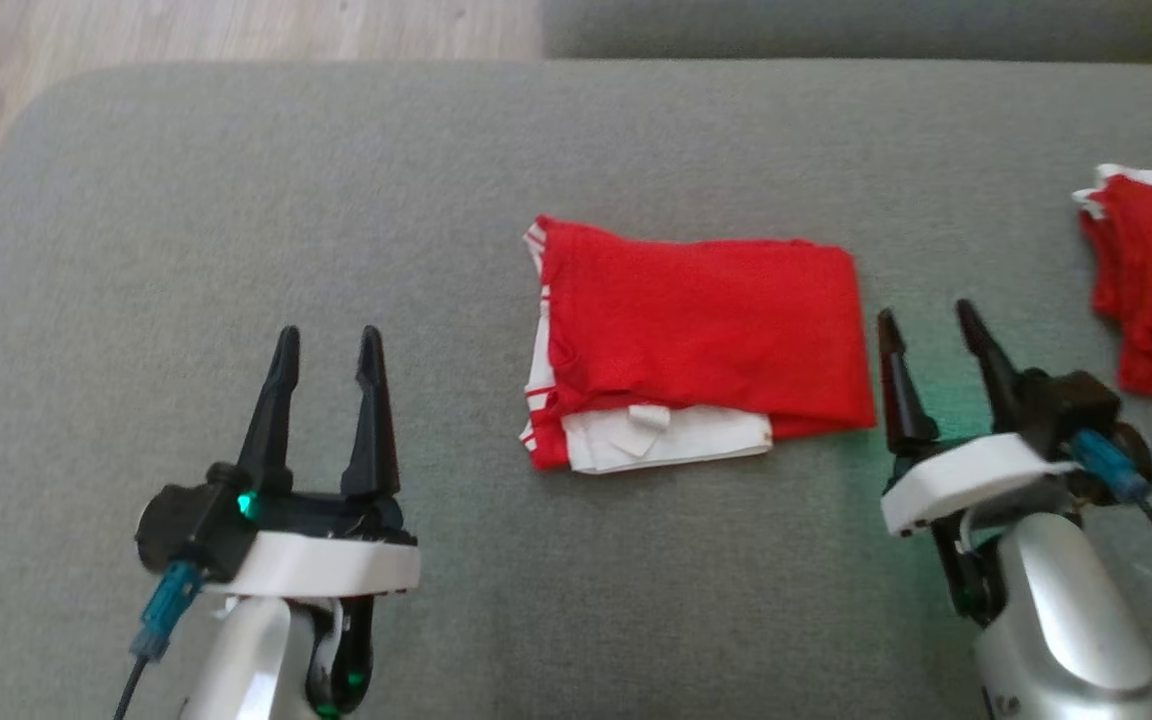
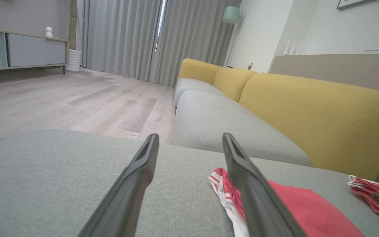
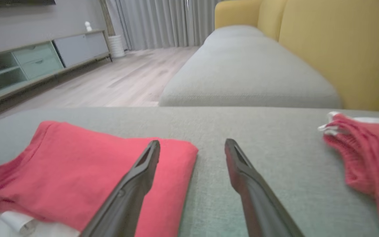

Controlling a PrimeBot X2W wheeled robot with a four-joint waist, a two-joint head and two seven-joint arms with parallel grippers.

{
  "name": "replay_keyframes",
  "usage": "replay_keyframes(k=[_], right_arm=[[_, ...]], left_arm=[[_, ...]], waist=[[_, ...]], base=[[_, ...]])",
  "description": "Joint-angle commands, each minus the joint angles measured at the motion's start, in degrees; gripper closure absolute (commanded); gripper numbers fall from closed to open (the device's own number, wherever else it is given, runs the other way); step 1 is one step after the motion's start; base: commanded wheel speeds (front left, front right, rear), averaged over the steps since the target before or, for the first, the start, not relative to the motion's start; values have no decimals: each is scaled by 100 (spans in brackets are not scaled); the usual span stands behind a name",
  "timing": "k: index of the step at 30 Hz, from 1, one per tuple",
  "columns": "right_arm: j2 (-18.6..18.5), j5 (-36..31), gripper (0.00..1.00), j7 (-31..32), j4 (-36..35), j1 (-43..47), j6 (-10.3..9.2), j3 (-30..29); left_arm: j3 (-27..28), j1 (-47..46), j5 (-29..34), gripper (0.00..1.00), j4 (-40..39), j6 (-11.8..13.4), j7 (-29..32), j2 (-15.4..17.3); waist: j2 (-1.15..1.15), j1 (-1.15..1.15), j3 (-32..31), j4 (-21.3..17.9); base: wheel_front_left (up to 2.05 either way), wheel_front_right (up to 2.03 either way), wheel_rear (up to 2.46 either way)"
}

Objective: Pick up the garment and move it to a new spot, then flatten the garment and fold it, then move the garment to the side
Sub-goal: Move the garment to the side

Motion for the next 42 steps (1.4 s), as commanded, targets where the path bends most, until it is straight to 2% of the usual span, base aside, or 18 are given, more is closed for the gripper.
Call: replay_keyframes(k=[1,7,17,18,19,25,32,37,42], right_arm=[[-3,17,0,69,-69,-233,-5,179],[-3,225,0,510,694,-597,-5,215],[-3,656,0,830,1910,-1016,-5,757],[-3,687,75,815,1978,-1047,-5,803],[-3,666,100,702,2073,-1107,-5,863],[-3,223,100,284,2156,-1267,-5,784],[-143,-815,100,-26,1767,-1390,-5,500],[-642,-1085,100,102,1224,-1478,-5,597],[-1446,-956,100,466,694,-1690,-5,797]], left_arm=[[125,-234,-10,0,-201,35,-46,20],[-18,-368,-35,0,-182,59,-46,20],[-86,-435,-32,0,-205,99,-46,20],[-79,-431,-24,0,-204,99,-46,20],[-57,-420,-9,0,-203,100,-46,20],[-33,-369,15,0,-217,102,-46,20],[-45,-347,20,0,-378,120,-46,20],[-229,-502,1,0,-551,152,-46,20],[-584,-806,-29,0,-702,195,-46,20]], waist=[[0,-1,132,124],[0,-1,324,318],[0,-1,360,409],[0,-1,351,399],[0,-1,323,367],[0,-1,202,223],[0,-1,26,-135],[0,-1,68,-464],[0,-1,287,-722]], base=[[0,0,0],[0,0,0],[0,0,0],[0,0,0],[0,0,0],[0,0,0],[0,0,0],[0,0,0],[0,0,0]])
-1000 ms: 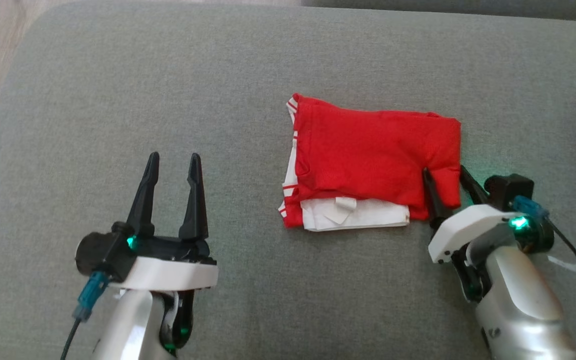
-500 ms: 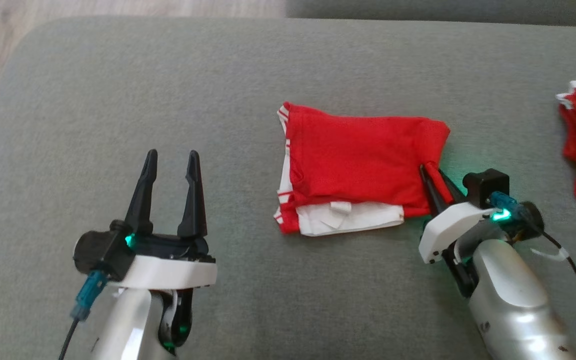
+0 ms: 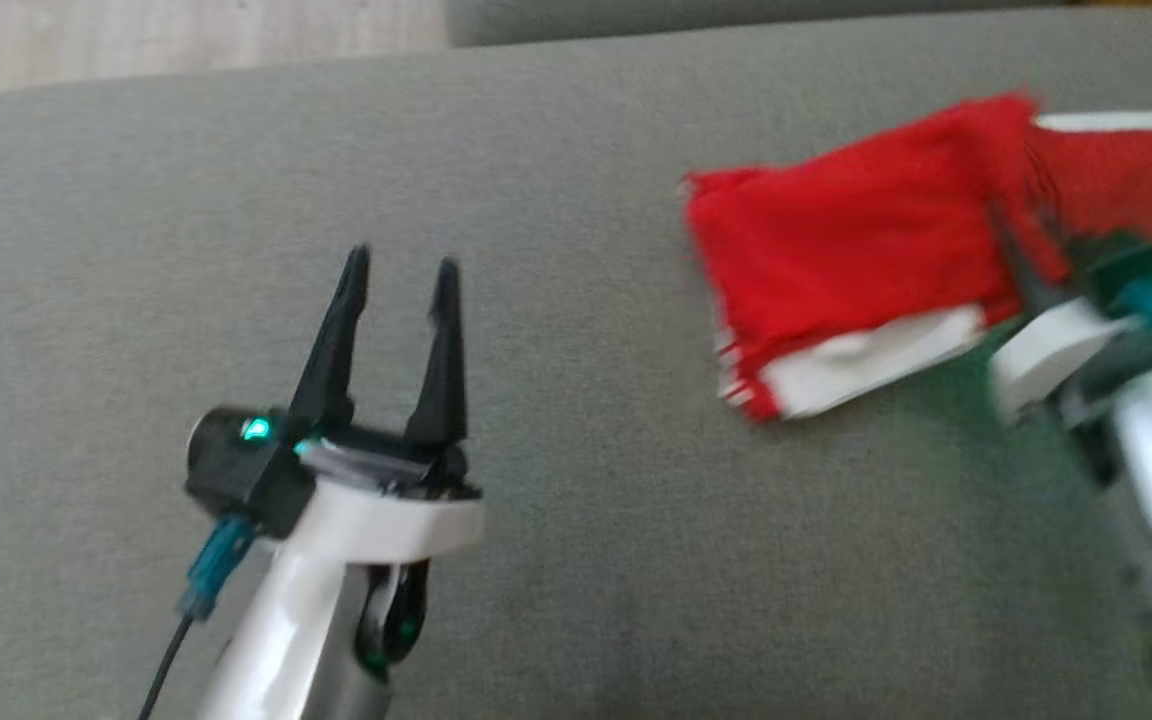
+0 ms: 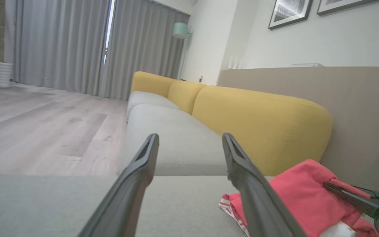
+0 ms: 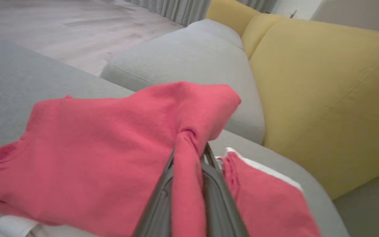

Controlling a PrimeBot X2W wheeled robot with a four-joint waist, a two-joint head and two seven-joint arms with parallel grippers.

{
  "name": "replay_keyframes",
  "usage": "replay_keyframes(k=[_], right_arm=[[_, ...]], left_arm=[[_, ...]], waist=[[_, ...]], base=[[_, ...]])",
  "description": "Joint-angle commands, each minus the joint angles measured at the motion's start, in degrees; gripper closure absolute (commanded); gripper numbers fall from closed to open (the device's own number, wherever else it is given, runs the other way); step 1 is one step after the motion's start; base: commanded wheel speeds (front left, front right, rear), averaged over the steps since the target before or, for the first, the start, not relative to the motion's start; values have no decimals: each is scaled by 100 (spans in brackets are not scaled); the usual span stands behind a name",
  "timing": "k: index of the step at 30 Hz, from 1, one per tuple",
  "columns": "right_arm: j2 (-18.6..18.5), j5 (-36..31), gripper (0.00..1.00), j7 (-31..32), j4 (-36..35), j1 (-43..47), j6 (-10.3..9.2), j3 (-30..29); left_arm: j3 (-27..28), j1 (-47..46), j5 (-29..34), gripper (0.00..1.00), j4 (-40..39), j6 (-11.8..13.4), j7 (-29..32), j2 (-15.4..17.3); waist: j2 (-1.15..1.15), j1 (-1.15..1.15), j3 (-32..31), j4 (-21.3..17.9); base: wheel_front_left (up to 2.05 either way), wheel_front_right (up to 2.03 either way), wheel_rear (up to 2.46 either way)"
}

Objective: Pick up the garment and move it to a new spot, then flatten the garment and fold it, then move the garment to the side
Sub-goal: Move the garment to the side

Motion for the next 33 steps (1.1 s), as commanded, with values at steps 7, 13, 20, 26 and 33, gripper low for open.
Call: replay_keyframes(k=[7,13,20,26,33], right_arm=[[-1175,447,100,434,-479,-549,-5,-30],[-1689,560,100,675,-222,-682,-5,-400],[-1923,391,100,747,226,-722,-5,-958],[-1916,220,100,724,496,-734,-5,-1199],[-1683,-7,0,489,518,-804,-5,-1521]], left_arm=[[-246,-615,-7,0,-307,65,-36,22],[-292,-720,16,0,-254,39,-36,22],[-264,-767,14,0,-216,-21,-36,22],[-224,-787,24,0,-190,-49,-36,22],[-95,-715,51,0,-126,-66,-36,22]], waist=[[0,0,489,-226],[0,0,744,-170],[0,0,863,-71],[0,0,877,-36],[0,0,748,-73]], base=[[0,0,0],[0,0,0],[0,0,0],[0,0,0],[0,0,0]])
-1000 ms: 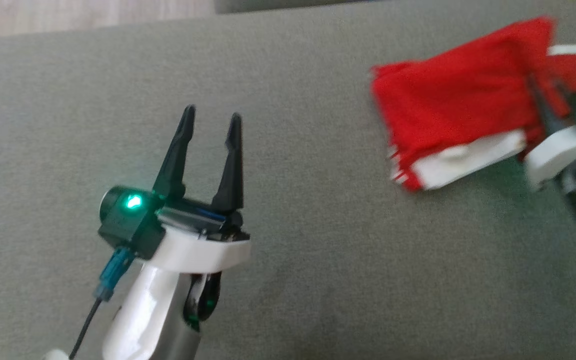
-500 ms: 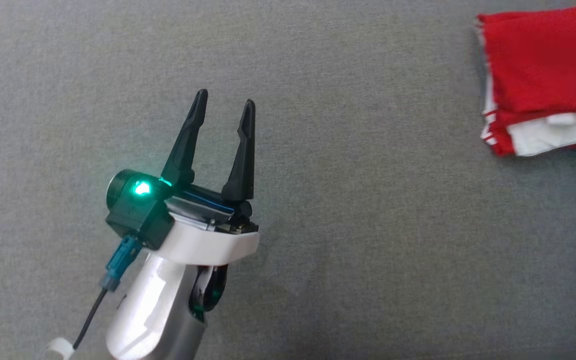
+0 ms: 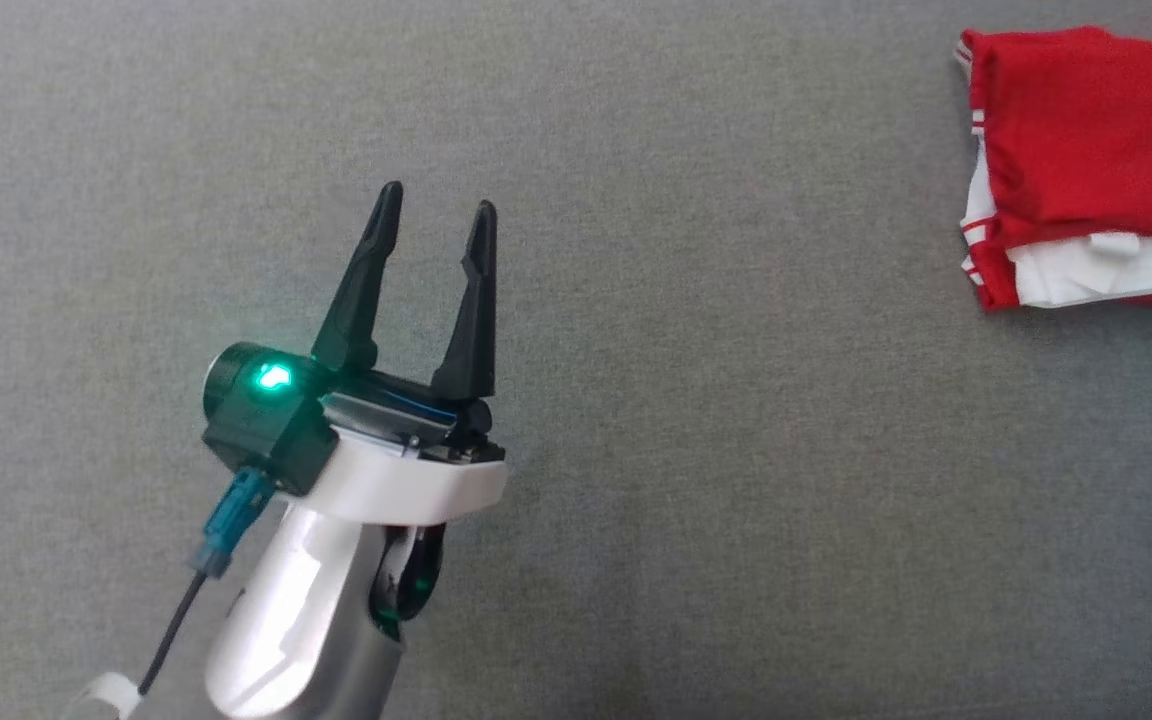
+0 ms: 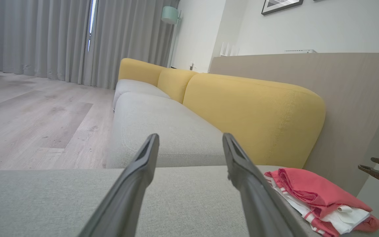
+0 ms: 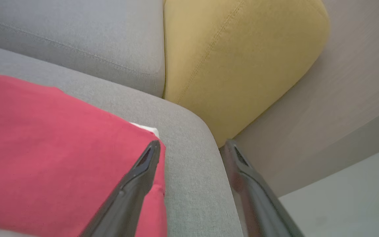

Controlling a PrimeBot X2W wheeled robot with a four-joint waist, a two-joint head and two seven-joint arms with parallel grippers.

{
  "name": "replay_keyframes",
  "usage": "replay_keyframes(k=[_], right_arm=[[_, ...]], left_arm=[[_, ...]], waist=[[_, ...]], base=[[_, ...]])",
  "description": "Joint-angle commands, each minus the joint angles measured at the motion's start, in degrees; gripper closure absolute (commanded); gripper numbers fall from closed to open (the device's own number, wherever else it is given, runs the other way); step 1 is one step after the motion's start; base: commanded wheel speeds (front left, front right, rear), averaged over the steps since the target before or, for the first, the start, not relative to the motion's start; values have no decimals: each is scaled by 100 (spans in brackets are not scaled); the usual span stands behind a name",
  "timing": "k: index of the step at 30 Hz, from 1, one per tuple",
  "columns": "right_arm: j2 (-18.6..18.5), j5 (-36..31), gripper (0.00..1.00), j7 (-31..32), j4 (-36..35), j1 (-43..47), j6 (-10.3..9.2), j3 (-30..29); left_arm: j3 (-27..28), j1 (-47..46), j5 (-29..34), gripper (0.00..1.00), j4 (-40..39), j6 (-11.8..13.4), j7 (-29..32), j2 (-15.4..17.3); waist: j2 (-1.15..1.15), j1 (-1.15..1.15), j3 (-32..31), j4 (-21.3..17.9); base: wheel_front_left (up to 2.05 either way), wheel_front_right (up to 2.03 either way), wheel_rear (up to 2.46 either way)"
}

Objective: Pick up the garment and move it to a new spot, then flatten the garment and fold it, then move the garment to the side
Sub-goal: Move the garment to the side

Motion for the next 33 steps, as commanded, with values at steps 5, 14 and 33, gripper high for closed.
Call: replay_keyframes(k=[5,14,33], right_arm=[[209,-57,0,-249,-526,-159,-5,18],[1255,497,0,-218,-1954,213,-5,253],[2941,1658,0,-1146,-3162,2722,-5,615]], left_arm=[[376,21,20,0,-168,-9,-29,32],[769,444,39,0,-228,80,-29,32],[1166,1298,-114,0,-197,48,-29,32]], waist=[[0,0,-344,-54],[0,0,-1008,-35],[0,0,-1467,158]], base=[[0,0,0],[0,0,0],[0,0,0]])
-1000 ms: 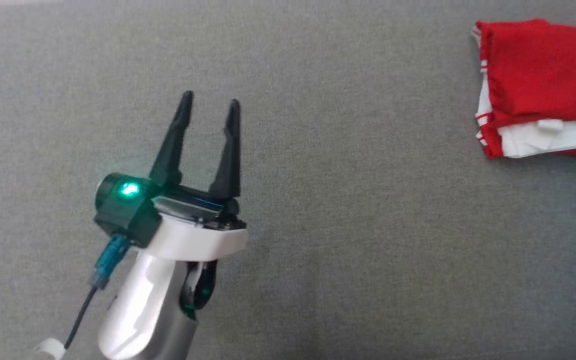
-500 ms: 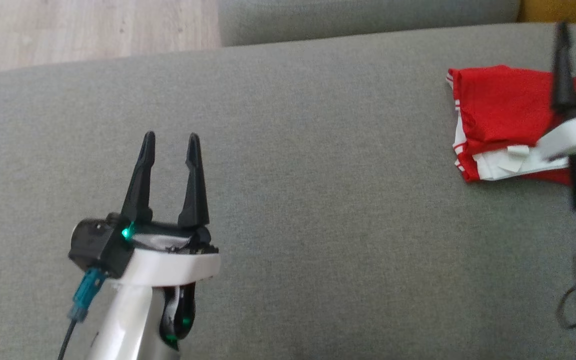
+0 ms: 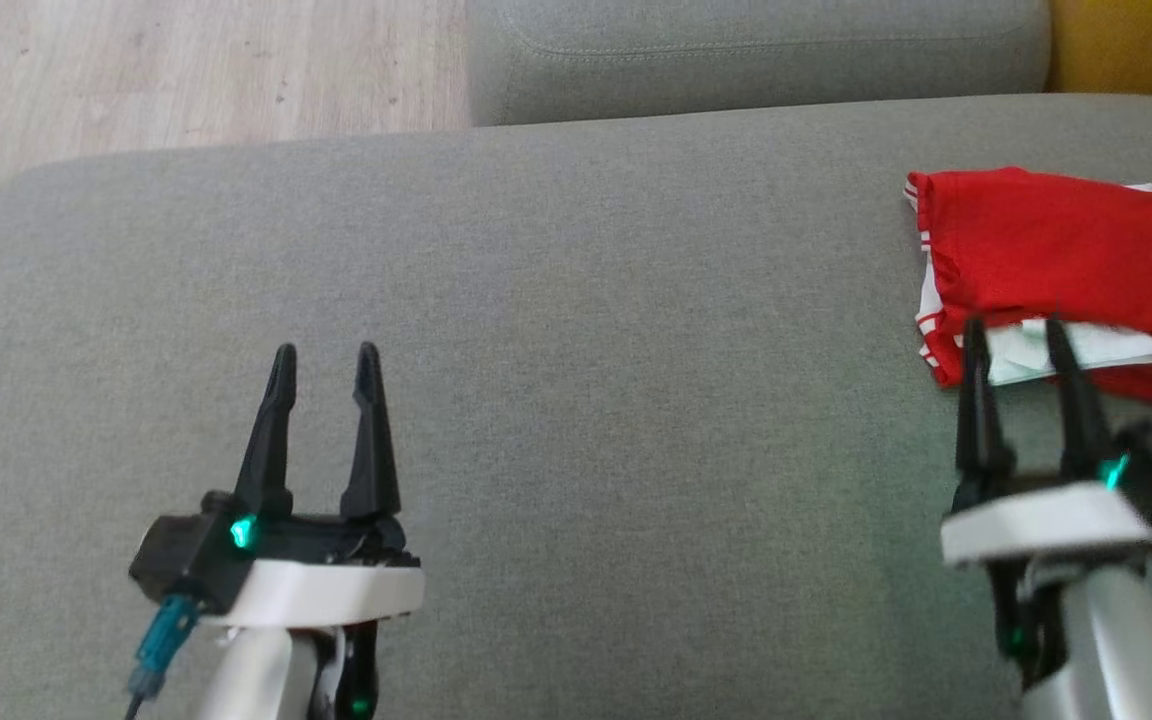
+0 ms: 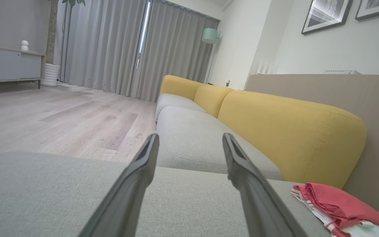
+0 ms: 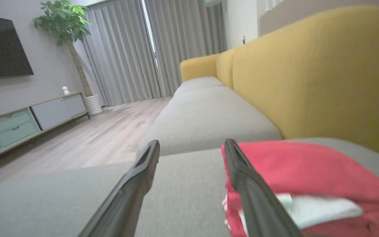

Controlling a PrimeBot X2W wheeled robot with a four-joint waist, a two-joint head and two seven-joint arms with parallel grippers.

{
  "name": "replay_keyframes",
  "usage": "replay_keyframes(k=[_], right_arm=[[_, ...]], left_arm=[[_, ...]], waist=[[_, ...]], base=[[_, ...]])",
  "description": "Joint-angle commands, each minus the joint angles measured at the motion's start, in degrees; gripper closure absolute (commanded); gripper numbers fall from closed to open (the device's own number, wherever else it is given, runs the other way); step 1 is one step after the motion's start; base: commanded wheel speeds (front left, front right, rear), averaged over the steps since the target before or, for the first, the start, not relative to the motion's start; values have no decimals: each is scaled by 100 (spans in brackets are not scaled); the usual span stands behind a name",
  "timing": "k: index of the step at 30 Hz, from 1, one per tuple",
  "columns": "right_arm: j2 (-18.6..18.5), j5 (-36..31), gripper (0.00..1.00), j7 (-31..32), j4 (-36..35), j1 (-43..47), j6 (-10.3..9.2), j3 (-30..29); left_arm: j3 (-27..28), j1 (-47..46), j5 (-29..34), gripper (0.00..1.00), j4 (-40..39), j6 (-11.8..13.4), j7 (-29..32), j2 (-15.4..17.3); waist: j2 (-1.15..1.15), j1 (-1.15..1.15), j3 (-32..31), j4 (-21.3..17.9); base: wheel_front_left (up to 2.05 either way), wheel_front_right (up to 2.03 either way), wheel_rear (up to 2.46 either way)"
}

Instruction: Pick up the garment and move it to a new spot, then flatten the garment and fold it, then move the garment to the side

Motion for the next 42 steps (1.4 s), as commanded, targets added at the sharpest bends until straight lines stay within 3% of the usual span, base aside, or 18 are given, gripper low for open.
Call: replay_keyframes(k=[1,8,14,17,40,41,42], right_arm=[[14,101,0,-129,-54,-54,-5,187],[16,168,0,-272,284,115,-5,393],[16,179,0,-279,131,70,-5,418],[16,168,0,-279,84,83,-5,433],[17,358,0,-281,18,92,-5,554],[17,358,100,-281,20,92,-5,560],[36,329,100,-212,225,271,0,401]], left_arm=[[266,-82,-120,0,-200,-27,-29,20],[347,90,-137,0,-128,-20,-29,20],[297,-7,-19,0,37,90,-29,20],[239,-7,-25,0,115,-4,-29,20],[462,57,-378,0,-21,-3,-29,20],[481,59,-395,100,-36,12,-29,20],[243,189,-360,100,196,1,0,3]], waist=[[0,0,-12,6],[0,0,-15,-25],[0,0,-2,-46],[0,0,-3,-53],[0,0,-6,-75],[0,0,-6,-72],[0,1,-6,-73]], base=[[0,0,0],[0,0,0],[0,0,0],[0,0,0],[0,0,0],[0,0,0],[0,0,0]])
